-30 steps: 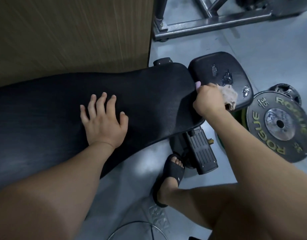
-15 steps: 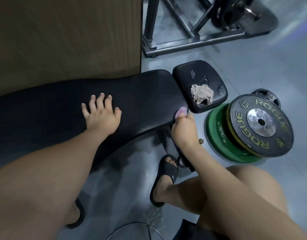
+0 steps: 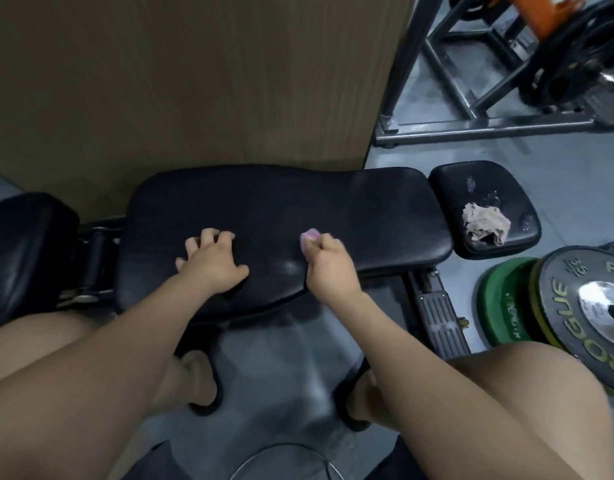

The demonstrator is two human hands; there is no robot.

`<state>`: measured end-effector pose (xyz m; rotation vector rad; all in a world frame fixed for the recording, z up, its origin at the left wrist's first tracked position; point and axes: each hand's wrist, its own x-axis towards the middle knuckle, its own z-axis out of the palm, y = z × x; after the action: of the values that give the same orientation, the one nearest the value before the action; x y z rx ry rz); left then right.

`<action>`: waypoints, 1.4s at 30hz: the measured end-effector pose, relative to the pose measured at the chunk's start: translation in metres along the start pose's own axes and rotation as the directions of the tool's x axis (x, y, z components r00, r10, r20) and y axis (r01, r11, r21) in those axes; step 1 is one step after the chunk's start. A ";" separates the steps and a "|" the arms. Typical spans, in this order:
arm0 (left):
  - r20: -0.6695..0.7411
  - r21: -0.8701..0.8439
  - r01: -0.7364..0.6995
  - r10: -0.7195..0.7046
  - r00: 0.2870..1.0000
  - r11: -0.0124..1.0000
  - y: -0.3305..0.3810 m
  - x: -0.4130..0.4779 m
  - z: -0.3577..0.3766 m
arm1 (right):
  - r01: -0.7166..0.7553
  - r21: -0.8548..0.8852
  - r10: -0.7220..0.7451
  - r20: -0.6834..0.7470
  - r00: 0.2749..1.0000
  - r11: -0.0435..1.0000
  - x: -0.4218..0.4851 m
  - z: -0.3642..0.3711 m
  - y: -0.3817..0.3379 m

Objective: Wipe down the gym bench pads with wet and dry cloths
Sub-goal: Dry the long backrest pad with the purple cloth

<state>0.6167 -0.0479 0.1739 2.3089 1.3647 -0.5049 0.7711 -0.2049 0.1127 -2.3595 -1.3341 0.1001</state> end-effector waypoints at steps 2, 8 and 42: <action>0.042 -0.013 0.046 -0.045 0.998 0.999 -0.024 -0.003 0.004 | 0.217 0.020 -0.217 0.093 0.972 0.976 -0.007 0.011 -0.025; 0.058 -0.090 0.022 -0.017 0.998 0.996 -0.055 -0.007 0.010 | 0.143 -0.041 -0.139 0.091 0.986 0.989 0.053 0.003 0.020; -0.036 -0.076 -0.034 0.031 0.999 0.997 -0.079 -0.011 0.006 | 0.594 0.121 -0.606 0.197 0.771 0.795 0.050 0.044 -0.072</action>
<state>0.5416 -0.0243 0.1618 2.2835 1.3367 -0.3974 0.7289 -0.1165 0.1083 -1.7999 -2.1099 0.2119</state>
